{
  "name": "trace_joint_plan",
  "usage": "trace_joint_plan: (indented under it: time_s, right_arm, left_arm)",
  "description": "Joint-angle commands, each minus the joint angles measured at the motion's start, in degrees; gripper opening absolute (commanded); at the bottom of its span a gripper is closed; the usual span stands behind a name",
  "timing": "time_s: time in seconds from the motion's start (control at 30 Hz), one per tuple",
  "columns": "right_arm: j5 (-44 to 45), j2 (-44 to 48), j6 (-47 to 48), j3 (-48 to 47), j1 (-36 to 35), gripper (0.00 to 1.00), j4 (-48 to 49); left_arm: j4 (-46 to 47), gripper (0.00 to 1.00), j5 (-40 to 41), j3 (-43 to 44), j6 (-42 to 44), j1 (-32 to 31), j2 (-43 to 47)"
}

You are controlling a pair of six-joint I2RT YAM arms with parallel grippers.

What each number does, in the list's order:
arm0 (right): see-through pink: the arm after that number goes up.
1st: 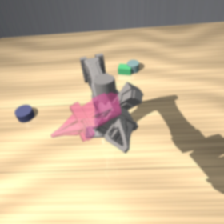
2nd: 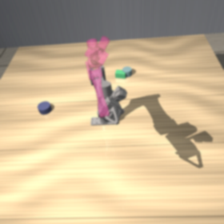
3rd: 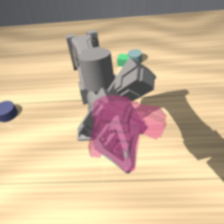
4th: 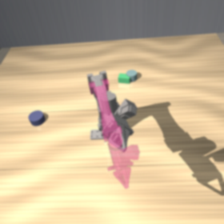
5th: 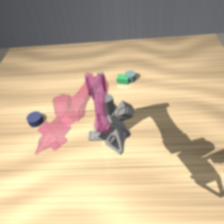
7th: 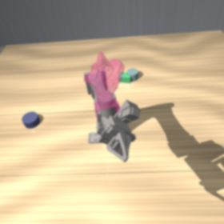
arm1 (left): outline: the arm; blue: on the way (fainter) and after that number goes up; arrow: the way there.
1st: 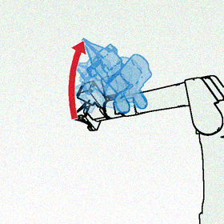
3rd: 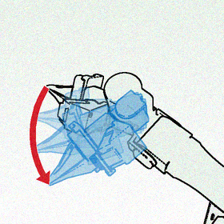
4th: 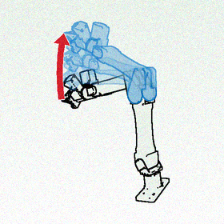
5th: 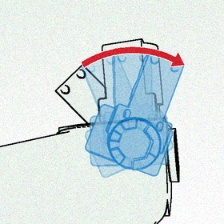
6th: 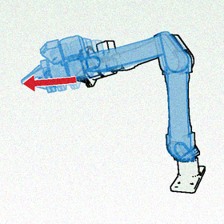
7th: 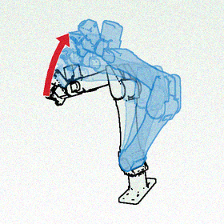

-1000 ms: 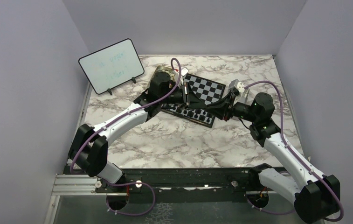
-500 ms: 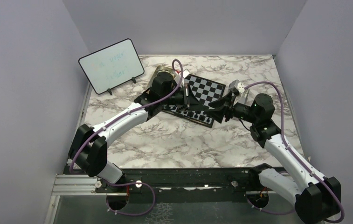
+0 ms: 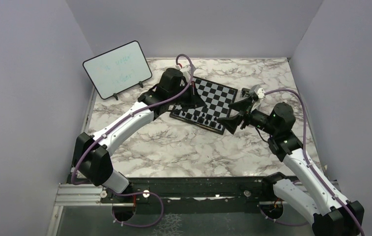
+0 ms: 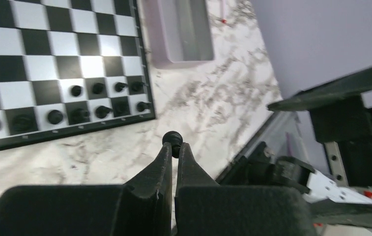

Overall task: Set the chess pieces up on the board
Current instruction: Place the chess piece on the chessboard.

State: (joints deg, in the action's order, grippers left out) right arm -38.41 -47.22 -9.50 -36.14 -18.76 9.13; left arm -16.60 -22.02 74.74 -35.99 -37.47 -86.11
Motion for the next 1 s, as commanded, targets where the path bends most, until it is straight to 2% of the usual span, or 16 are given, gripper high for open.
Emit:
trace_joint_plan:
  time_s: [0.0,0.27,0.43,0.7,0.97]
  right_arm:
    - [4.9,0.9,-0.9,-0.2,-0.3,1.00,-4.1]
    - [5.8,0.9,-0.7,0.1,-0.3,1.00,-5.2]
    - [5.8,0.9,-0.7,0.3,-0.3,1.00,-5.1]
    - [6.0,0.5,-0.1,0.1,-0.3,1.00,-5.7]
    - [6.2,0.3,-0.1,-0.2,-0.3,1.00,-6.0]
  left_arm:
    - [-4.0,0.00,10.9,2.8,8.0,2.2,-1.7]
    - [-5.3,0.00,18.1,3.7,12.9,7.1,-7.7]
    - [-5.3,0.00,19.7,5.4,14.9,9.5,-13.0]
    - [-5.3,0.00,20.6,8.0,16.9,10.7,-19.7]
    - [-5.3,0.00,21.2,7.9,18.0,10.8,-22.5]
